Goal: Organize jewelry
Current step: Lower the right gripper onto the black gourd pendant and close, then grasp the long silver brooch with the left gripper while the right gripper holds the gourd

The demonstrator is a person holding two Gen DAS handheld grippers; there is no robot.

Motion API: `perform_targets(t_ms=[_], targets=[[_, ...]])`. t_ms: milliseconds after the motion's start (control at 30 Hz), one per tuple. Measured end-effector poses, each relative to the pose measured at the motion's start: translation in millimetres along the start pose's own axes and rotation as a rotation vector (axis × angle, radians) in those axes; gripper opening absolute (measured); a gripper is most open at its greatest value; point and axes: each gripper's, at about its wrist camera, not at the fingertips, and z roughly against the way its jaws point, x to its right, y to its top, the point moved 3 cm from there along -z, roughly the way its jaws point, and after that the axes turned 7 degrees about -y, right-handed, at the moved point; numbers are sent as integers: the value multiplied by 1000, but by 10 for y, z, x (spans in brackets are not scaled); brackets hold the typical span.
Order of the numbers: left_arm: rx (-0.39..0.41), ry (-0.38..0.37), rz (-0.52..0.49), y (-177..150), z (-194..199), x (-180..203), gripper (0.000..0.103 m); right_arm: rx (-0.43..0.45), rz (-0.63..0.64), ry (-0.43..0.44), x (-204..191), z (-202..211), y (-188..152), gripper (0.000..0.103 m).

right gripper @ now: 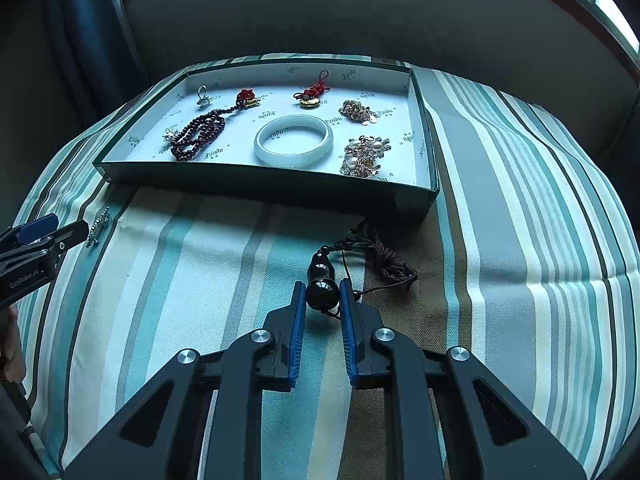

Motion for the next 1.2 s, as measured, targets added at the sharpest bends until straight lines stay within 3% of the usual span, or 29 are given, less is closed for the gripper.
perform_targets(t_ms=[167,300,667,1200], targets=[[-14,-8,-33,-11,-77,71,70,-4,-5,15,-7,-20,-6,17],[-36,-30,-39,-6,-151,90,51,-4,-5,25,-15,-23,-12,17],[-59,-94,-57,-30,-219,156,14,-9,-3,31,-36,-43,-26,17],[-54,-93,-57,-15,-218,141,13,7,-15,44,-60,16,8,17]])
